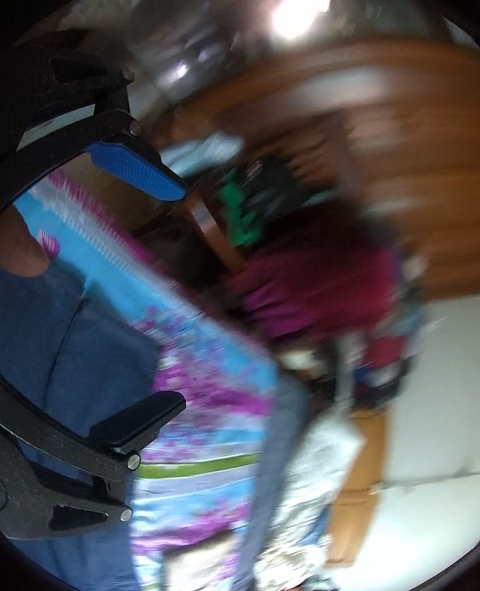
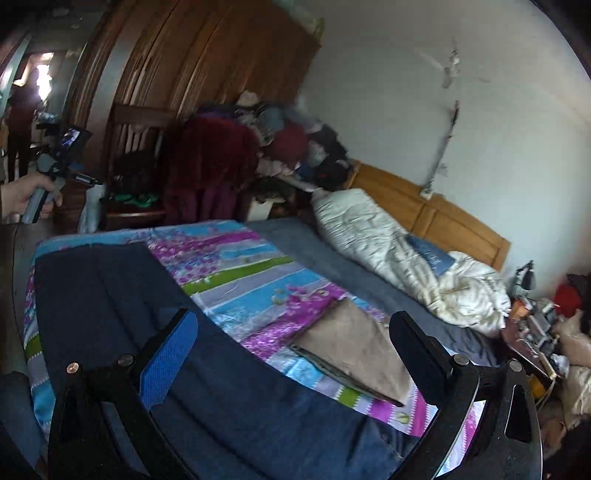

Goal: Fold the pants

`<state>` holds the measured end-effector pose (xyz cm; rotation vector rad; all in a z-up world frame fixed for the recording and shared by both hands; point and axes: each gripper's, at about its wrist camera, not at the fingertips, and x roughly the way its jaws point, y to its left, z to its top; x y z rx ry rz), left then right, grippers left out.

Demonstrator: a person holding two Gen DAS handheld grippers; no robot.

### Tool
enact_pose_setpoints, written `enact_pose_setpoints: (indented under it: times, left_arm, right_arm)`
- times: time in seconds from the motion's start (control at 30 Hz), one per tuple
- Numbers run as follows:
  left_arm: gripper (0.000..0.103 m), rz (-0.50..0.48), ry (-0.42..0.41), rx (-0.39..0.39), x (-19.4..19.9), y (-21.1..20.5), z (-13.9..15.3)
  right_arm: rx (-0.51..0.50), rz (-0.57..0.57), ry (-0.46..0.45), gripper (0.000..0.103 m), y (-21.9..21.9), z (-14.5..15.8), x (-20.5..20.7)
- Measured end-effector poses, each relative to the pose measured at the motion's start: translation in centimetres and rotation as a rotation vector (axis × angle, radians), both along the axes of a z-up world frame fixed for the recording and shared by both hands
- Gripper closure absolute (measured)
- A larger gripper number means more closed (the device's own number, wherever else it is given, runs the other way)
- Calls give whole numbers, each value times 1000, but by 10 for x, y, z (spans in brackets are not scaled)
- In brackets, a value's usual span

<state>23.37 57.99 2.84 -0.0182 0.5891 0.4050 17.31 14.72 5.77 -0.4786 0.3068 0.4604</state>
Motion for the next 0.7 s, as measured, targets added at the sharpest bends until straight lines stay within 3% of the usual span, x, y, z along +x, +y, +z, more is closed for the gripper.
enact_pose_setpoints:
  times: [0.13,0.23,0.33,0.43,0.57,0.6,0.7]
  left_arm:
    - [0,-131,190,-27,65,12,-63]
    - [1,-218,317,-120,106,28,-99]
    - [13,-289,421,-160,137,44,-128]
    - [20,-381,485,-278,159,63,-144]
    - [42,-501,548,-445,181,83,-165]
    - [48,-520,565,-469,185,85,-171]
    - [50,-541,575,-501,196,94,-177]
  right_arm:
    - [-34,54,129,0,52,-44,70]
    - [-38,62,226,0,82,-63,100]
    - [-35,63,332,0,110,-77,123]
    - [-37,65,413,2,135,-93,139]
    - [-26,56,491,2,165,-112,154]
    - [-19,56,509,3,172,-116,157]
    - [-10,75,536,3,191,-122,163]
